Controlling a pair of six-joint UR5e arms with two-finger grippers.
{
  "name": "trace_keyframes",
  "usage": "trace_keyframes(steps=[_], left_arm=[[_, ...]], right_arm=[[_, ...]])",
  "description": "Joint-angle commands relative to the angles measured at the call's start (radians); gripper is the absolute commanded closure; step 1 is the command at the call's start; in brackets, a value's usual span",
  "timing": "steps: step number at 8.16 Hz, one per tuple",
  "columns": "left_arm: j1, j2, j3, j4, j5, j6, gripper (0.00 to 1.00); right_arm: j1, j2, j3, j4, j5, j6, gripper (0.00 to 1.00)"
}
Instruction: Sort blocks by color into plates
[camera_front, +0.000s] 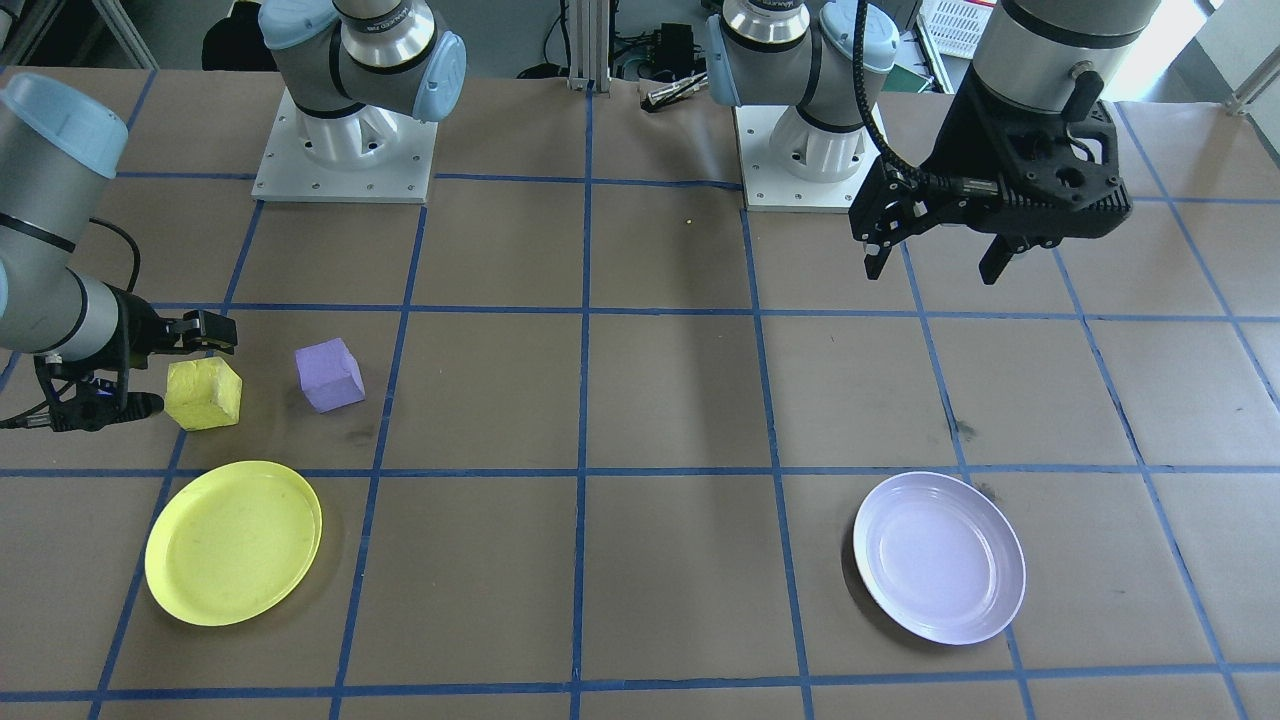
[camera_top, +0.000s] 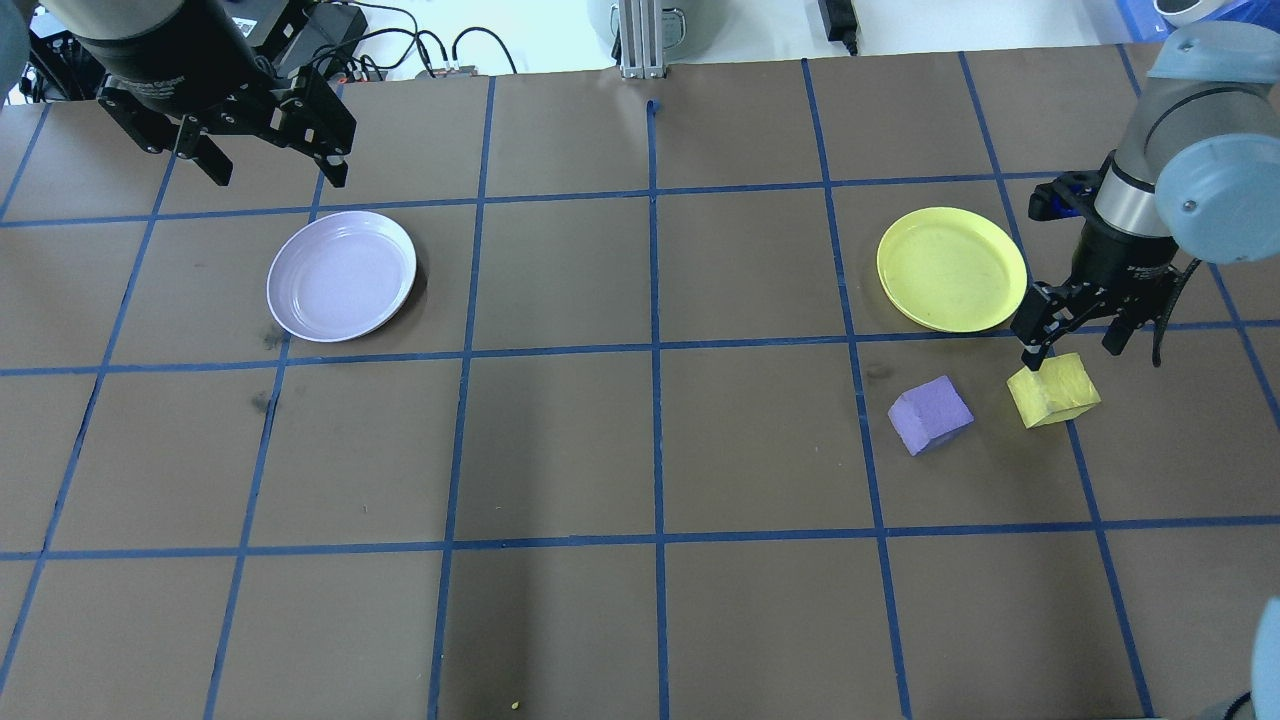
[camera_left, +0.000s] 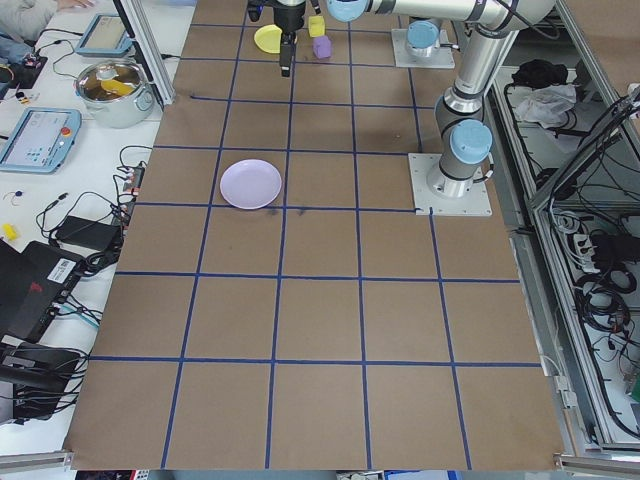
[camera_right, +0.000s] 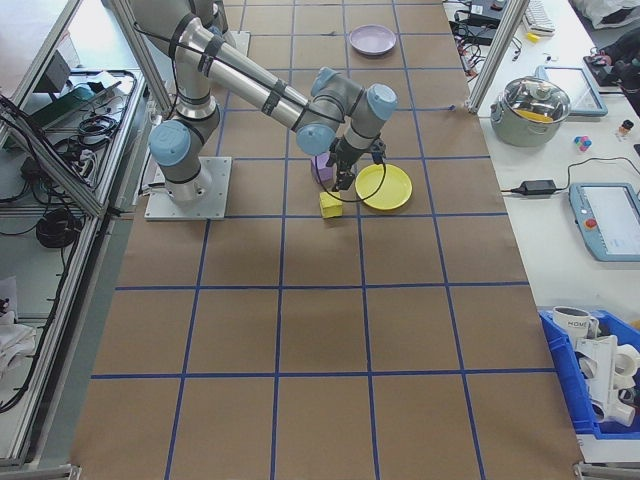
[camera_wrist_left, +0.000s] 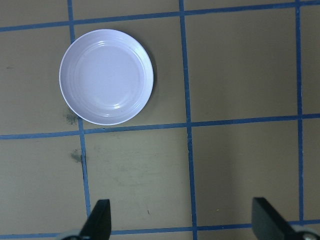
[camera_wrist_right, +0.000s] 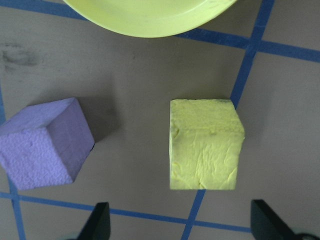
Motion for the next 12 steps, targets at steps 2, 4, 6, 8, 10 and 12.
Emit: trace_keyframes(steps=[2, 4, 6, 8, 10, 12], left_arm=[[0.000, -0.001, 0.001, 0.010, -0.009, 0.009, 0.00], [0.002, -0.002, 0.003, 0.001, -0.007, 0.012, 0.00], [0.000, 0.017, 0.013, 0.002, -0.010, 0.009, 0.00], [-0.003, 0.007, 0.001, -0.065, -0.019, 0.006, 0.00], [-0.038, 0.030, 0.001, -0.084, -0.023, -0.074, 0.00], [-0.043, 0.039, 0.001, -0.132, -0.013, -0.077, 0.00]], right_arm=[[0.000, 0.108, 0.000, -0.119, -0.053, -0.003, 0.00], [0.000, 0.131, 0.003, -0.113, -0.053, 0.007, 0.00], [-0.002, 0.166, 0.007, -0.111, -0.055, 0.001, 0.00], [-0.008, 0.174, 0.007, -0.095, -0.059, 0.010, 0.57], [-0.010, 0.171, 0.007, -0.072, -0.061, 0.010, 1.00], [-0.008, 0.110, -0.029, -0.020, -0.114, 0.008, 1.00]])
